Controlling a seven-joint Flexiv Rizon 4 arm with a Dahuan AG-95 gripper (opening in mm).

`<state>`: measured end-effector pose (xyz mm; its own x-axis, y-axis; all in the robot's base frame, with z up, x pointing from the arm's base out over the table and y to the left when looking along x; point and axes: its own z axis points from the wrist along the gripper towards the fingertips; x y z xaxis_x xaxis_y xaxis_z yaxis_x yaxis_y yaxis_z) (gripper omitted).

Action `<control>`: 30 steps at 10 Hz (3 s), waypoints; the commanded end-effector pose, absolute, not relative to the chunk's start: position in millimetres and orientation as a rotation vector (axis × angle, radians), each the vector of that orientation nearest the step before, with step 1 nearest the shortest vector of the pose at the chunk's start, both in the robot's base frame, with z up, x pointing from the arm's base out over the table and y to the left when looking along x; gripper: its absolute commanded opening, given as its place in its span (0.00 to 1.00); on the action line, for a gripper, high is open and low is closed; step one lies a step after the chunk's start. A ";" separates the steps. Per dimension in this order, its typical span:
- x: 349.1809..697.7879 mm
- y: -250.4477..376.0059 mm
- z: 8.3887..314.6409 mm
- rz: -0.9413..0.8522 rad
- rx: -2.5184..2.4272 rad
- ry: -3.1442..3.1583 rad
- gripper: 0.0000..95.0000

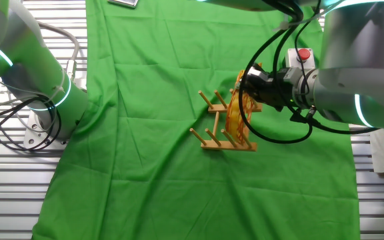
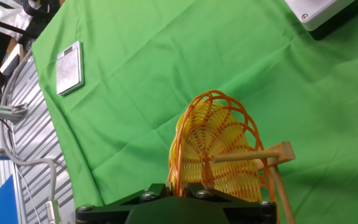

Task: Take the dish off the dish rack

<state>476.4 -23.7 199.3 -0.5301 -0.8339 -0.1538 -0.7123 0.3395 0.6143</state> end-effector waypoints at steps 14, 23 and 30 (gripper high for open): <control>475.7 -20.8 207.2 -0.992 1.387 -2.399 0.00; 476.7 -18.4 214.8 -0.986 1.376 -2.397 0.00; 477.2 -15.2 226.3 -0.988 1.360 -2.401 0.00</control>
